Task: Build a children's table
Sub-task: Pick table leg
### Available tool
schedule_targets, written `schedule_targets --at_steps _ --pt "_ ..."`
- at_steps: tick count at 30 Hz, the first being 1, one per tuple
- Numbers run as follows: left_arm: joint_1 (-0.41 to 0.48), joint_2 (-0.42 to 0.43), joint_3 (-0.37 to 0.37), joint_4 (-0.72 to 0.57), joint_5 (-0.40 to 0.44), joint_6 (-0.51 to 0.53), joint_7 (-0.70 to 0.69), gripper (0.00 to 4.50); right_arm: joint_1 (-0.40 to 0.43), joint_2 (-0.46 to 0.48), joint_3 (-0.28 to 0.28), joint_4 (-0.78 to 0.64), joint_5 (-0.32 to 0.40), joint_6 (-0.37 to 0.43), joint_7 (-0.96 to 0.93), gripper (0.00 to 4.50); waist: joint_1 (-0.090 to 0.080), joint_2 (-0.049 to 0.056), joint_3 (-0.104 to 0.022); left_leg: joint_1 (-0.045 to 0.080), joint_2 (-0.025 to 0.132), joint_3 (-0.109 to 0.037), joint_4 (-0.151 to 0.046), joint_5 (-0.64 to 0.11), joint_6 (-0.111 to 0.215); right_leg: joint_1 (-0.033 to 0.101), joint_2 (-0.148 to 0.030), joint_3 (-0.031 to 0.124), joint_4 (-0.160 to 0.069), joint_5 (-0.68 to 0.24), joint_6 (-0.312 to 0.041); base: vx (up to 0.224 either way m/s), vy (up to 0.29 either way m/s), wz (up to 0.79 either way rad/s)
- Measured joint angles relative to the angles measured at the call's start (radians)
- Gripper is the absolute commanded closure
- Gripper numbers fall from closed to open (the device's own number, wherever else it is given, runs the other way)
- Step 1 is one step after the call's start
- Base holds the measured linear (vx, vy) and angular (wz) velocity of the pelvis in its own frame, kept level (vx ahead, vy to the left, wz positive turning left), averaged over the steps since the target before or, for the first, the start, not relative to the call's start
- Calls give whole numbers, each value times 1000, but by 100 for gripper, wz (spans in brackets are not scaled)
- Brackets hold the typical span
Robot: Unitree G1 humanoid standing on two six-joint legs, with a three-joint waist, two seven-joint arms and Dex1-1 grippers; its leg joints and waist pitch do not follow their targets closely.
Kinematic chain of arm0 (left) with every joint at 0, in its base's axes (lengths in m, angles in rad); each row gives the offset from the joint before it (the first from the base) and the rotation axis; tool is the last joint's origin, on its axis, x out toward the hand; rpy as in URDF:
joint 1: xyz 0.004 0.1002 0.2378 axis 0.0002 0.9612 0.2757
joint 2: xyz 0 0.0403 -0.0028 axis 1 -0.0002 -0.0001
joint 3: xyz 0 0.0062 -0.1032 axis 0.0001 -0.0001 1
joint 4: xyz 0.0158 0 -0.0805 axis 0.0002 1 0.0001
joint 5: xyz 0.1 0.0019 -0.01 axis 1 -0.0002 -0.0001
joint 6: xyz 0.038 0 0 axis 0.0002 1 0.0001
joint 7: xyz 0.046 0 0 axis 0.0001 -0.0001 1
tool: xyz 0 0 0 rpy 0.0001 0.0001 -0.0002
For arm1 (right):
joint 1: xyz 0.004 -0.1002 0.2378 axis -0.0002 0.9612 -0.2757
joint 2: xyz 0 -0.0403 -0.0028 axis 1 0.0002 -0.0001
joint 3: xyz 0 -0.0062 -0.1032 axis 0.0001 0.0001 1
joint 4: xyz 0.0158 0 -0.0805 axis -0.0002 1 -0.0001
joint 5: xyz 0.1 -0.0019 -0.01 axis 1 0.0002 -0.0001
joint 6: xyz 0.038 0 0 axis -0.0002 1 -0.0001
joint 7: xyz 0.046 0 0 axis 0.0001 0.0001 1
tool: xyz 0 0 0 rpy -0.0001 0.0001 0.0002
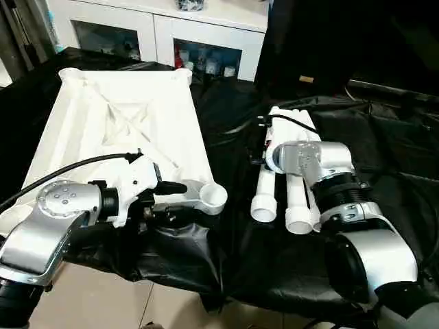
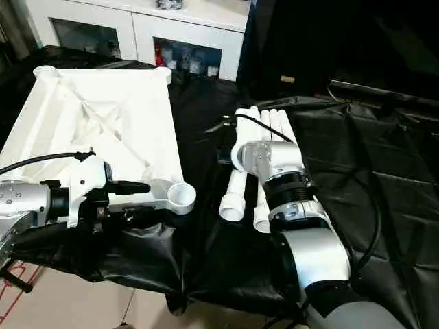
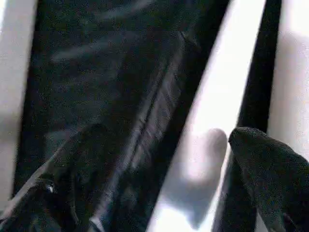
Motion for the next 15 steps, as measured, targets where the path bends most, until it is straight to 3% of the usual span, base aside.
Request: schedule_targets --at_steps 12,15 --pt "-1 1 -4 0 0 14 -4 95 60 0 -51 -27 29 107 14 0 0 2 1 0 0 0 0 0 0 0 0 0 0 0 0 0 0 0" --pt "-3 2 -11 0 0 18 -7 55 67 14 -58 -23 37 110 18 38 0 2 1 0 0 0 0 0 0 0 0 0 0 0 0 0 0 0"
